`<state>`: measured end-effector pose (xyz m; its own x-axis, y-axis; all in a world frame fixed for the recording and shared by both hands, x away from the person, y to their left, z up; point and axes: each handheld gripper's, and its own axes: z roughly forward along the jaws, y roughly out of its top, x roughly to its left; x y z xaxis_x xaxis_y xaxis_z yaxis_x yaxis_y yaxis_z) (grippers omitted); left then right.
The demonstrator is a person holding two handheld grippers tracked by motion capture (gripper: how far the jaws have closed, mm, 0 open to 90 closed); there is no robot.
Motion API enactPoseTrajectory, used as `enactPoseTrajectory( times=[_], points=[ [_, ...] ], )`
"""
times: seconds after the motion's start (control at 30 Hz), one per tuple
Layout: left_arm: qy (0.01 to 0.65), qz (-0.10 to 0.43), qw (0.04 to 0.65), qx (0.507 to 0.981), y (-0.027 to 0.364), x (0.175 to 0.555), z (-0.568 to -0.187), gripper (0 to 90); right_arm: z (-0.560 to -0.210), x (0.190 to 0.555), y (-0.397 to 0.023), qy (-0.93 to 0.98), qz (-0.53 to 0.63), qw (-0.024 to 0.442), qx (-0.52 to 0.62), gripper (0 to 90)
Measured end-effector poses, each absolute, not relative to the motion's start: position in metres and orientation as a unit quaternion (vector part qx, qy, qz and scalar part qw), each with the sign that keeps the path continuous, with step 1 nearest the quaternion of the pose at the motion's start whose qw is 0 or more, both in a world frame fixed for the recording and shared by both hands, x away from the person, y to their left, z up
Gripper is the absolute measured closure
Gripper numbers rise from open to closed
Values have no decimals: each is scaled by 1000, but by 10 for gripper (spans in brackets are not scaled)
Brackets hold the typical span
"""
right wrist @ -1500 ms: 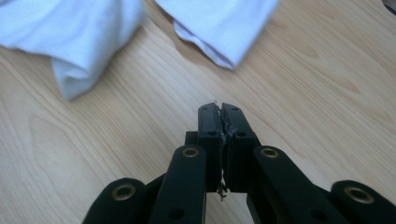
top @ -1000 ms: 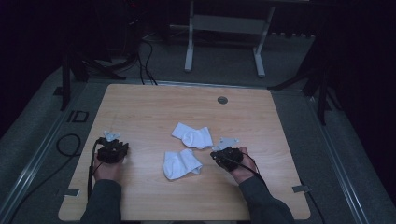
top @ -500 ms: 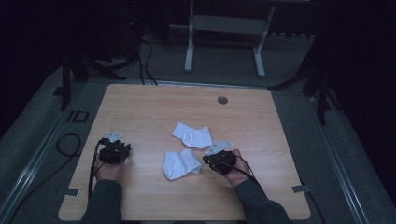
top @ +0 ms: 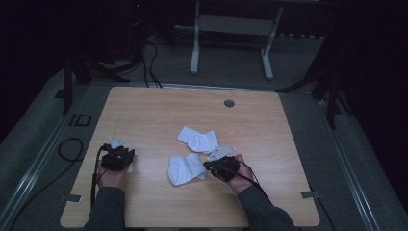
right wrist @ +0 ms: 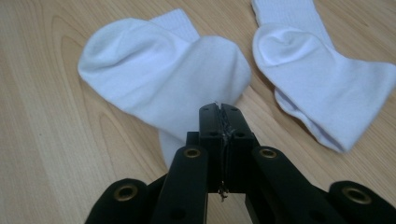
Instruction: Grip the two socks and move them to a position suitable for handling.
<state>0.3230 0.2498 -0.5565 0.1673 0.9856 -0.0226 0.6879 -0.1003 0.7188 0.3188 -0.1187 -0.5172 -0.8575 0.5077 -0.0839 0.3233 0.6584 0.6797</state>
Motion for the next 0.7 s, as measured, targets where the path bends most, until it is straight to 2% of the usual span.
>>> enactPoseTrajectory(
  times=[0.27, 0.53, 0.7],
  points=[
    [595, 241, 305, 703, 248, 323, -557, 709, -514, 320, -103, 906, 340, 136, 213, 876],
    [593, 239, 311, 703, 248, 321, -555, 709, -534, 332, -95, 914, 309, 122, 233, 877],
    [585, 237, 318, 707, 243, 319, -553, 709, -535, 332, -98, 916, 294, 123, 244, 877]
  ],
)
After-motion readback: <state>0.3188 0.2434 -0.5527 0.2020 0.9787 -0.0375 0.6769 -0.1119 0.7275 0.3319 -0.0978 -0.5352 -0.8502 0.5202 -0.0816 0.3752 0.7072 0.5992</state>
